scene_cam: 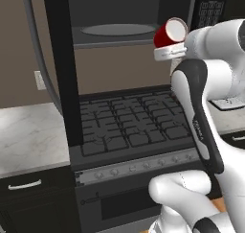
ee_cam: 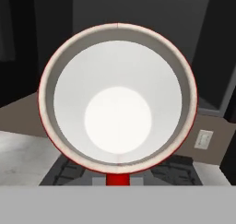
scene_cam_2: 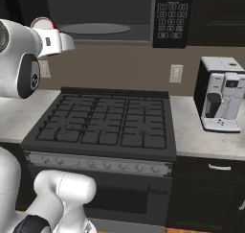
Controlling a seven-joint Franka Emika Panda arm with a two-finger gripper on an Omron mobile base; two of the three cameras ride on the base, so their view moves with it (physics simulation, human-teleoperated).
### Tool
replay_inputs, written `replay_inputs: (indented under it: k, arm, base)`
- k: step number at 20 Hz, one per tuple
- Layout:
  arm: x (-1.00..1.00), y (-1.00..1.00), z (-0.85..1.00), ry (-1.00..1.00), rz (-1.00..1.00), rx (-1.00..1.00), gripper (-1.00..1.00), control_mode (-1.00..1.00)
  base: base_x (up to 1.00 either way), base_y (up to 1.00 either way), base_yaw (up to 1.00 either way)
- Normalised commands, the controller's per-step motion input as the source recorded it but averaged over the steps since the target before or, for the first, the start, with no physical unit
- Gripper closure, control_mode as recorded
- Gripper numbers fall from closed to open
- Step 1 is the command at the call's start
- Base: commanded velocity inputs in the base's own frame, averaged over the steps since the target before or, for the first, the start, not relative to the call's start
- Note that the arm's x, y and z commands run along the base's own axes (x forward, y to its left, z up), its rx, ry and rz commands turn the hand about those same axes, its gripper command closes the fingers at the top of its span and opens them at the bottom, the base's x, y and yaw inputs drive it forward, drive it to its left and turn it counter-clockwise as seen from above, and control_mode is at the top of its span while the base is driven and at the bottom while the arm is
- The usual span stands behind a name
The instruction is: Pick the mug from the counter and place it inside the microwave. Then close the microwave.
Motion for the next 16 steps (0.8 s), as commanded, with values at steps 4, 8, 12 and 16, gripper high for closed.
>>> replay_inputs:
  k: [4,8,12,16]
  arm:
    - [0.38,0.0,0.11,-0.05,0.0,0.0,1.0,-1.0]
    - [0.31,0.0,0.08,0.0,0.0,0.0,1.0,-1.0]
    - [0.28,0.0,0.3,0.03,0.0,0.0,1.0,-1.0]
    - [0.37,0.0,0.35,0.1,0.0,0.0,1.0,-1.0]
  base:
    - [0.0,0.0,0.0]
    - [0.0,0.0,0.0]
    - [0.0,0.0,0.0]
    - [0.0,0.0,0.0]
